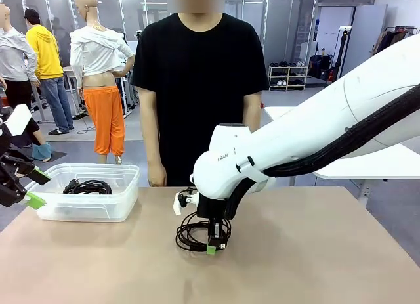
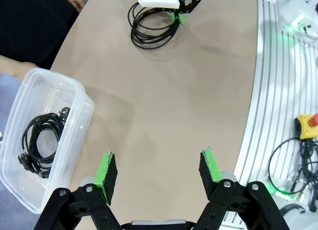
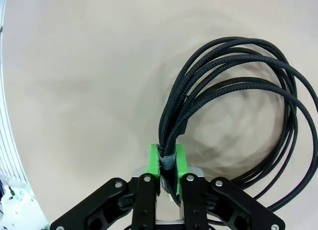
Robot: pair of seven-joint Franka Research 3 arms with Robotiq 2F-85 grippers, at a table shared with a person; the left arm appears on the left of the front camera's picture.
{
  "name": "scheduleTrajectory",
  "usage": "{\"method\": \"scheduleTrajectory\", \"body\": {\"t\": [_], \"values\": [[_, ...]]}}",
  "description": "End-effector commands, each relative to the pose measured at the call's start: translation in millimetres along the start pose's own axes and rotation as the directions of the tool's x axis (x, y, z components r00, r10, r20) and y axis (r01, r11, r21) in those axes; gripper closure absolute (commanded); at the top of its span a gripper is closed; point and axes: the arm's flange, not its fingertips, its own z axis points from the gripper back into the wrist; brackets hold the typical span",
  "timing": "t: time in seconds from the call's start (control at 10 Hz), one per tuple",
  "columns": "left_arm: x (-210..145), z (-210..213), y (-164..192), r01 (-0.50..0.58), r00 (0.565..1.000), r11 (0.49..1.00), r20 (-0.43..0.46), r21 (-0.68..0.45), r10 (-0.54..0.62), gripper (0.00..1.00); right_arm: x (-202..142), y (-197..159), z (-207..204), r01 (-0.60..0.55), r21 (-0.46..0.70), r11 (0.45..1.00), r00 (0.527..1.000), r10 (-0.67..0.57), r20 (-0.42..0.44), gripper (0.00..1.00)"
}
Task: Organize and store the cables.
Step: Place the USB Extension Cable into the Organizing box.
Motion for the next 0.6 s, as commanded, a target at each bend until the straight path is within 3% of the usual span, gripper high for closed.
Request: {"method": "scheduleTrajectory", "body": {"t": [0.0,0.1,0.2,0.3,0.4,0.5], "values": [[0.9,-0.3,0.1,-0.007,1.000,1.000,0.000,0.003,0.007,0.15,3.6,-5.5,3.4,0.059,0.018,0.998,0.997,-0.060,0.046,0.44],[0.0,0.0,0.0,0.000,1.000,1.000,0.000,0.000,0.000,0.15,3.2,-5.1,2.7,0.064,0.021,0.998,0.996,-0.065,0.056,0.32],[14.4,-14.4,3.7,0.006,1.000,0.999,-0.009,-0.041,-0.006,0.15,1.1,-2.6,4.2,0.067,0.017,0.998,0.995,-0.068,0.072,0.00],[15.5,-19.2,8.2,0.030,0.999,0.995,0.018,-0.095,-0.028,0.15,-8.4,-2.1,9.9,0.076,0.008,0.997,0.993,-0.076,0.092,0.00],[14.8,-17.7,5.3,-0.014,1.000,0.993,0.018,-0.117,0.016,0.15,-28.8,-2.8,14.8,0.086,-0.014,0.996,0.993,-0.084,0.088,0.00],[14.4,-16.7,4.2,-0.067,0.998,0.990,-0.014,-0.122,0.066,0.15,-55.7,-2.0,24.5,0.095,0.012,0.995,0.985,-0.096,0.141,0.09]]}}
